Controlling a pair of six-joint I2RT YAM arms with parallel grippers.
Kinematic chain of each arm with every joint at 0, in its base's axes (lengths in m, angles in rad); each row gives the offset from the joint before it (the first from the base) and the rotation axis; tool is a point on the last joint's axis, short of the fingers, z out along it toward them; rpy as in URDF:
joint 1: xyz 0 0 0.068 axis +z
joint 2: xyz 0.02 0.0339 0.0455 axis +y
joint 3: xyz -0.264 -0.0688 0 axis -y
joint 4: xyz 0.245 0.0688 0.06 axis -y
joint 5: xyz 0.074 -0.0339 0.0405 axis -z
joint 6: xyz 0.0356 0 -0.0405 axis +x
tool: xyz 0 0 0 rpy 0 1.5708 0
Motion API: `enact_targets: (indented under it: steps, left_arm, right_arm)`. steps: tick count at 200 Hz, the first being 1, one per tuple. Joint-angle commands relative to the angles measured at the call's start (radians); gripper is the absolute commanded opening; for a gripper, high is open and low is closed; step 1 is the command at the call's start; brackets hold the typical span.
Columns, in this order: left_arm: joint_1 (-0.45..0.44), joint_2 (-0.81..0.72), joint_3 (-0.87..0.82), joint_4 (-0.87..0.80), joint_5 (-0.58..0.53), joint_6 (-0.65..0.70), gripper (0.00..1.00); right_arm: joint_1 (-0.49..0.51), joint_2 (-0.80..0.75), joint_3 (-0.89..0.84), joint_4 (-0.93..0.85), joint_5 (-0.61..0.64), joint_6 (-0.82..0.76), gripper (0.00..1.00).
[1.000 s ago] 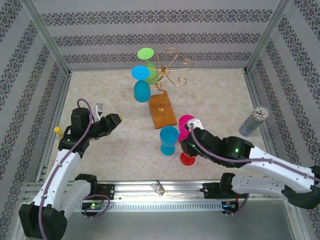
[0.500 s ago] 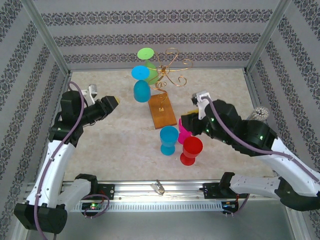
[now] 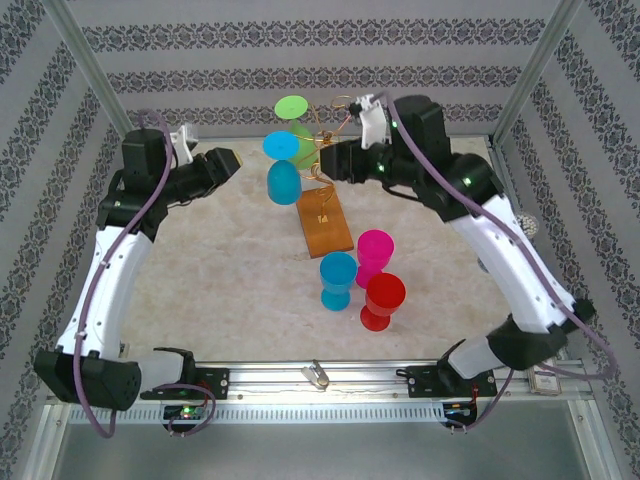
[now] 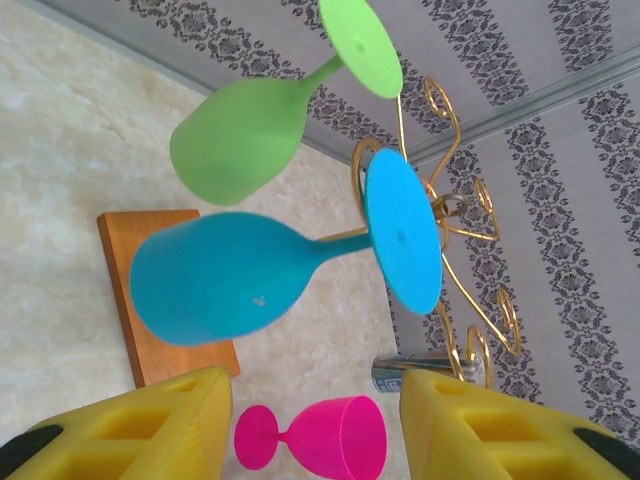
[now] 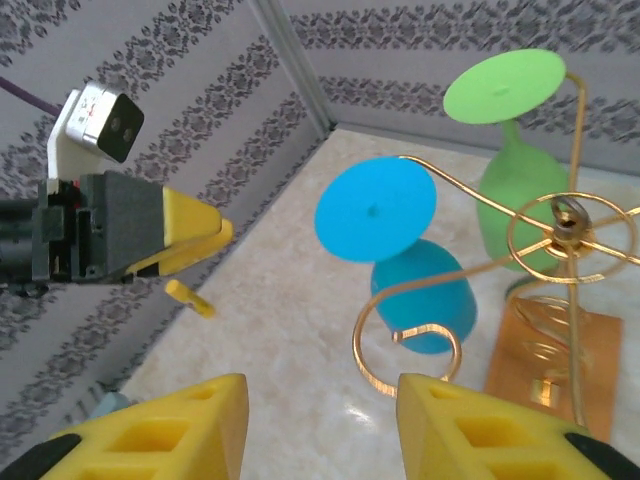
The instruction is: Take the wine glass off the wine glass rack
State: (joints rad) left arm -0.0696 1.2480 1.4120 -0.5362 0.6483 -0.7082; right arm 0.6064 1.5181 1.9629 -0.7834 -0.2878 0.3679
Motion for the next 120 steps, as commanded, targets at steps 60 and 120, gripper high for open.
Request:
enact_targets:
  steps: [60, 120]
  left_arm:
    - [0.010, 0.106, 0.122, -0.033, -0.016, 0.098, 0.49]
    - [0.022, 0.096, 0.076, -0.012, -0.016, 0.090, 0.49]
  right_arm:
    - [-0.088, 0.319, 0.305, 0.007, -0.304, 0.064, 0.48]
    - [-0.085, 0.443, 0.445, -0.104, -0.218, 0.019, 0.48]
